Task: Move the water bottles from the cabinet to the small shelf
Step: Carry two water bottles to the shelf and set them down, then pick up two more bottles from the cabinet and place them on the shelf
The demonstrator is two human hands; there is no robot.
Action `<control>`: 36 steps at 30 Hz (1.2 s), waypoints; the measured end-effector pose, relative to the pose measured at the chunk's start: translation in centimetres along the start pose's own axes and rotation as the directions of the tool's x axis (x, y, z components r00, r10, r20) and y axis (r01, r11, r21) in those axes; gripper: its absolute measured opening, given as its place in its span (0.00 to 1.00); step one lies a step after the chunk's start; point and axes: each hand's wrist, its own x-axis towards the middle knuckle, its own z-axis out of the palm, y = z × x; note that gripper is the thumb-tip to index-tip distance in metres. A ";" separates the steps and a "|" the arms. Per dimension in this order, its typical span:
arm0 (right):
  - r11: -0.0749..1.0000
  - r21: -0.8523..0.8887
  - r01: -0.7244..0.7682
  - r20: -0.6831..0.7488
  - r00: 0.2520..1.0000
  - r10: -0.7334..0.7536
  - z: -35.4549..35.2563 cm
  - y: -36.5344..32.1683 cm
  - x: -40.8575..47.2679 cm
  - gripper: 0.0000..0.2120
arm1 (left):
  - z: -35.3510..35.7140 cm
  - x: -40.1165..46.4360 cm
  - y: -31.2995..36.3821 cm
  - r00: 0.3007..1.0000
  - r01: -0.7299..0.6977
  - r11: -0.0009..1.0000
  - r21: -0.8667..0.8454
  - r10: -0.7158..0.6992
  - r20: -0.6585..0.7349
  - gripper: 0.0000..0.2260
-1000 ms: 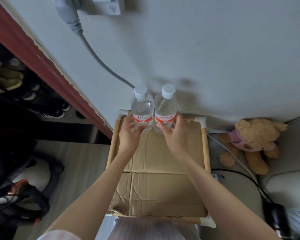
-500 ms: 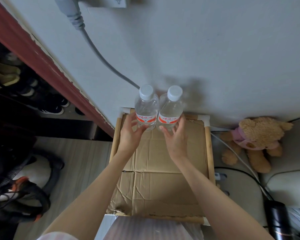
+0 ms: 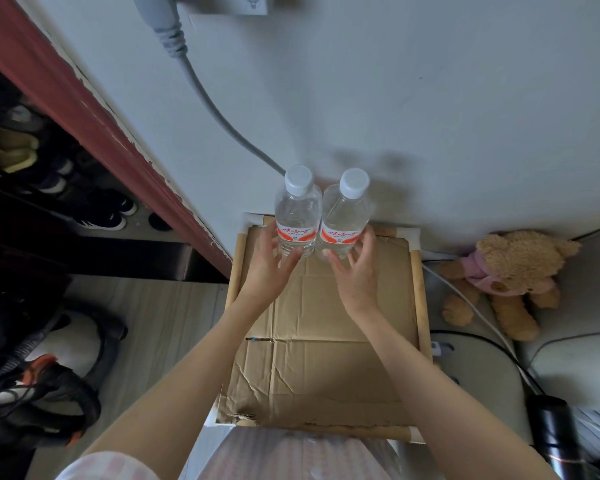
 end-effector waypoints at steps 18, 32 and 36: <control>0.652 -0.516 0.556 0.650 0.750 -0.125 -4.1 -2.0 -6.8 0.30 | -3.0 -15.2 -3.9 0.986 0.113 0.718 0.686 0.003 -0.165 0.27; 0.322 0.146 0.936 0.980 -0.091 -0.180 7.1 -5.5 -23.2 0.35 | -3.7 -44.8 -5.4 0.457 0.785 0.569 0.245 -0.266 -0.849 0.26; 0.281 0.394 0.875 0.919 -0.369 -0.139 9.4 -5.4 -33.2 0.35 | -0.3 -54.4 -5.9 0.110 0.842 0.530 -0.100 -0.349 -0.931 0.27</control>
